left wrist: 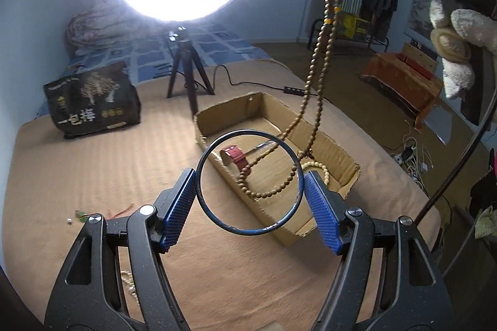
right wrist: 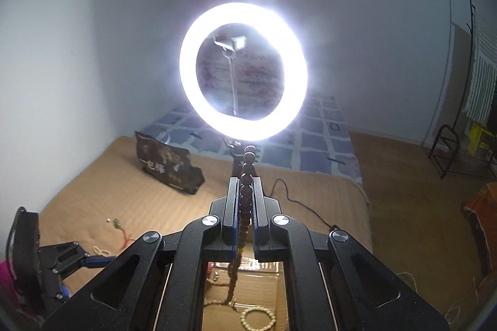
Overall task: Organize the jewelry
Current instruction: 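Lift the brown bead strand with the right gripper over the box while the left gripper carries the bangle, then lower the bead strand and bangle into the box and open both grippers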
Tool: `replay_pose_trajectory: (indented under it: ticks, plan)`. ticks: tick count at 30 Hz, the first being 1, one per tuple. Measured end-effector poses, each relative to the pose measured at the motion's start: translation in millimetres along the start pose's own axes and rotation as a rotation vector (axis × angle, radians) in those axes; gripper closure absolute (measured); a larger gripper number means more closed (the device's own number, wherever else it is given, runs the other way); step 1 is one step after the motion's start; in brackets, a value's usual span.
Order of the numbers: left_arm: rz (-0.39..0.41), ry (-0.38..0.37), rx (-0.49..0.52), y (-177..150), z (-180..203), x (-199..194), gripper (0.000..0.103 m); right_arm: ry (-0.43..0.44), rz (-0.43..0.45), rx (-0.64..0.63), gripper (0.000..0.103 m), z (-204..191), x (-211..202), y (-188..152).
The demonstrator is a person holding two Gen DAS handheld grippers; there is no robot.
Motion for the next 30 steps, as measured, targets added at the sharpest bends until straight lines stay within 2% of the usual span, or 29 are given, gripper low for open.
replay_pose_trajectory:
  ticks: [7,17,27,28,30]
  plan:
    - [-0.041,-0.016,0.008,-7,10,31,0.03,-0.029,-0.052,0.031,0.098,22,35,-21]
    - [-0.074,-0.018,0.023,-14,16,66,0.03,0.002,-0.176,0.119,0.098,43,86,-73]
    - [-0.114,-0.053,0.015,-24,24,93,0.03,0.032,-0.274,0.162,0.098,46,114,-112]
    - [-0.118,-0.056,0.015,-24,25,95,0.03,0.033,-0.281,0.163,0.095,46,116,-115]
    - [-0.129,-0.065,0.012,-27,26,98,0.03,0.025,-0.295,0.167,0.082,46,118,-120]
Point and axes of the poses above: each gripper's, at about its wrist camera, not at the fingertips, and x roughly the way its jaws point, z to its right, y to its top, the point moved 10 cm from there along x, roughly the way its jaws point, and after that the axes turned 8 degrees about x, right-handed, at the moved point
